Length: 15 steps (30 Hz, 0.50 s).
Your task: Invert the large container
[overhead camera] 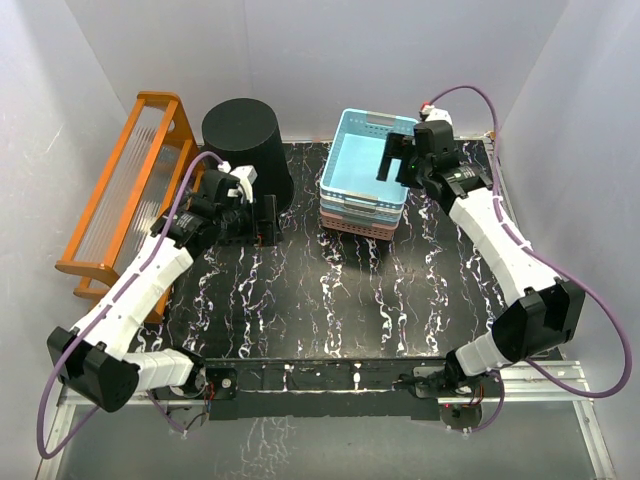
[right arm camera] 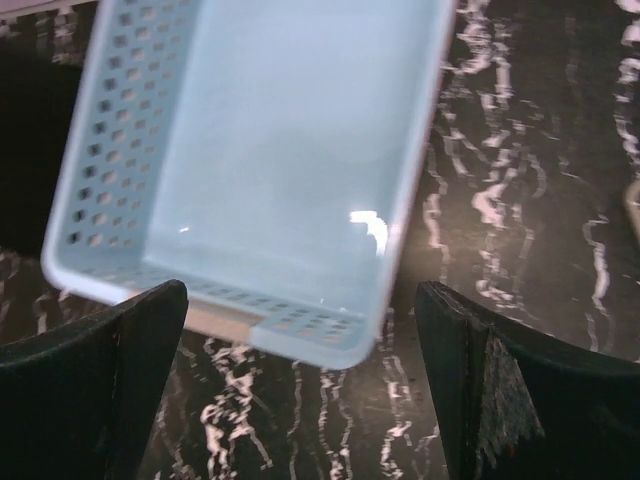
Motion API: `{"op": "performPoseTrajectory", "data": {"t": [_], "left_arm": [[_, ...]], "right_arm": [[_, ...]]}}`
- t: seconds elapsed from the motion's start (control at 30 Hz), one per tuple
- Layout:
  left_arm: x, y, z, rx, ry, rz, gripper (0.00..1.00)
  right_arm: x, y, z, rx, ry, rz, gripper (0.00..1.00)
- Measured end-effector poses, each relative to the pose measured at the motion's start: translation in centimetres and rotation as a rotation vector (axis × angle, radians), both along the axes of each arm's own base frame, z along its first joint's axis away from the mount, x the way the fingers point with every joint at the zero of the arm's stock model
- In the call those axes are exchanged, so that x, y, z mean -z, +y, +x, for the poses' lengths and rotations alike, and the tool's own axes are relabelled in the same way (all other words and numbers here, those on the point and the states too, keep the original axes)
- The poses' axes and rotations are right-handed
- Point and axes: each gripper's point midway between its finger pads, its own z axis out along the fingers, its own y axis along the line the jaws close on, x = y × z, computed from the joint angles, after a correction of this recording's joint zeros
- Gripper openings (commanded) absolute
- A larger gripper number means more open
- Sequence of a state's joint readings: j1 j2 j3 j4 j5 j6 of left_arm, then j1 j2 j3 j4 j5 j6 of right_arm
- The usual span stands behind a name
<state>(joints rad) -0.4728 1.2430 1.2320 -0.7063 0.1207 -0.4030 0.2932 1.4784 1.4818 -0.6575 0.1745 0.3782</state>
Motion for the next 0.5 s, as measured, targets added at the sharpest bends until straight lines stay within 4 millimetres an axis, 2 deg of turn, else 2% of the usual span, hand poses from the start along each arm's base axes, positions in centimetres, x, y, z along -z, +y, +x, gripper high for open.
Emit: {"op": "performPoseTrajectory", "data": {"t": [0.2,0.27,0.4,0.5], "left_arm": [[-1.2,0.7,-0.2,-0.021,-0.051,-0.005,0.99],[-1.4,0.7,-0.3,-0.027,-0.056,-0.006,0.99],[-1.2,0.9,-0.2,-0.037,-0.054,0.0,0.99],[-0.8,1.2,-0.3,-0.046,-0.046,0.012,0.99]], "right_arm": [[-2.3,7.1,-1.3,-0.183,-0.061,0.07,0.98],[-2.3,8.6,-1.5,-0.221,-0.065,0.083,0.98],[-0.2,7.9,-0.1,-0.195,-0.022,0.069,0.98],[2.4,5.1,1.6,-0.123,0.04,0.044,0.98]]}}
